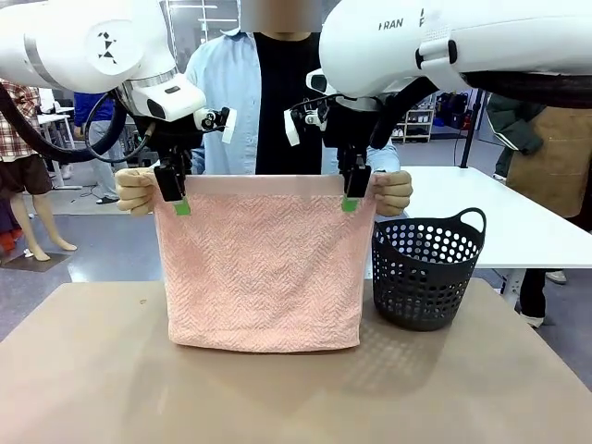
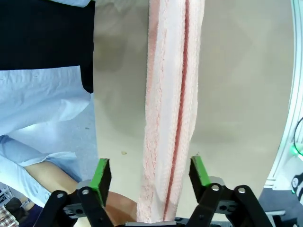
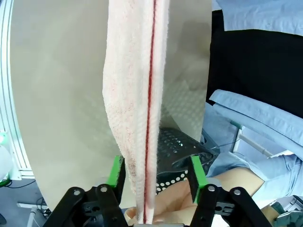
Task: Fold the towel.
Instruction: Release the end of the 100 cm Hotel Towel you were holding and grab the top end of the folded side.
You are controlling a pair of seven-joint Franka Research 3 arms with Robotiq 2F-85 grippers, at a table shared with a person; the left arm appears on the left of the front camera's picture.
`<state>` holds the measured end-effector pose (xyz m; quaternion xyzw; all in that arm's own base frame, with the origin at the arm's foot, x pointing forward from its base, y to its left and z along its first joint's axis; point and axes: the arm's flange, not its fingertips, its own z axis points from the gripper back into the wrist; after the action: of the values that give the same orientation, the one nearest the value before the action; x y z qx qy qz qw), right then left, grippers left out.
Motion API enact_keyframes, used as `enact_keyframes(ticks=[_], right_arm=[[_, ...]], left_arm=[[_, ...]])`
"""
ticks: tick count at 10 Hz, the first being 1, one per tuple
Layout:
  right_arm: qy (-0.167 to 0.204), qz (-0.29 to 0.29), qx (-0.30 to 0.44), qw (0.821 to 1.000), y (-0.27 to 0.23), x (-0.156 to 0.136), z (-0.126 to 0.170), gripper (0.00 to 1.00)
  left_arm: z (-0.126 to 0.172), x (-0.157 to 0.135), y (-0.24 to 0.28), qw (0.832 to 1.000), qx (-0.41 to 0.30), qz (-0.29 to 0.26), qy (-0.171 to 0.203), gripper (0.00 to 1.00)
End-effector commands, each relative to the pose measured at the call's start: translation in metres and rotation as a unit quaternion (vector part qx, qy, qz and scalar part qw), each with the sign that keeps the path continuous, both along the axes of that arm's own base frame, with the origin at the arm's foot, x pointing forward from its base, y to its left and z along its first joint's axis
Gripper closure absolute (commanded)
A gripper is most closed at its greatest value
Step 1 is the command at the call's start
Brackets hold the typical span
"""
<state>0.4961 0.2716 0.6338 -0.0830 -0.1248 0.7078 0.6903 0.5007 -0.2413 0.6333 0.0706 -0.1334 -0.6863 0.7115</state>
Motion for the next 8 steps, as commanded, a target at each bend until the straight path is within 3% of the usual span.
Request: enact_keyframes(ticks=[1, 2, 5, 8], right_arm=[[-0.003, -0.003, 0.009, 1.000, -0.0010, -0.0007, 0.0035, 0.90], [-0.002, -0.004, 0.009, 1.000, -0.0009, -0.0007, 0.0037, 1.00], [-0.002, -0.005, 0.013, 1.000, -0.0003, -0.0019, 0.0067, 1.00], [0.000, -0.007, 0.014, 1.000, -0.0011, -0.0010, 0.0069, 1.00]], left_arm=[[-0.0008, -0.0010, 0.0028, 1.000, 0.001, -0.007, -0.011, 0.89], [-0.0017, -0.0014, 0.0027, 1.000, -0.002, -0.010, -0.008, 1.00], [-0.0012, -0.0033, 0.0035, 1.000, 0.000, -0.010, -0.007, 0.97], [0.0017, -0.0045, 0.0031, 1.000, -0.006, -0.012, -0.004, 1.00]])
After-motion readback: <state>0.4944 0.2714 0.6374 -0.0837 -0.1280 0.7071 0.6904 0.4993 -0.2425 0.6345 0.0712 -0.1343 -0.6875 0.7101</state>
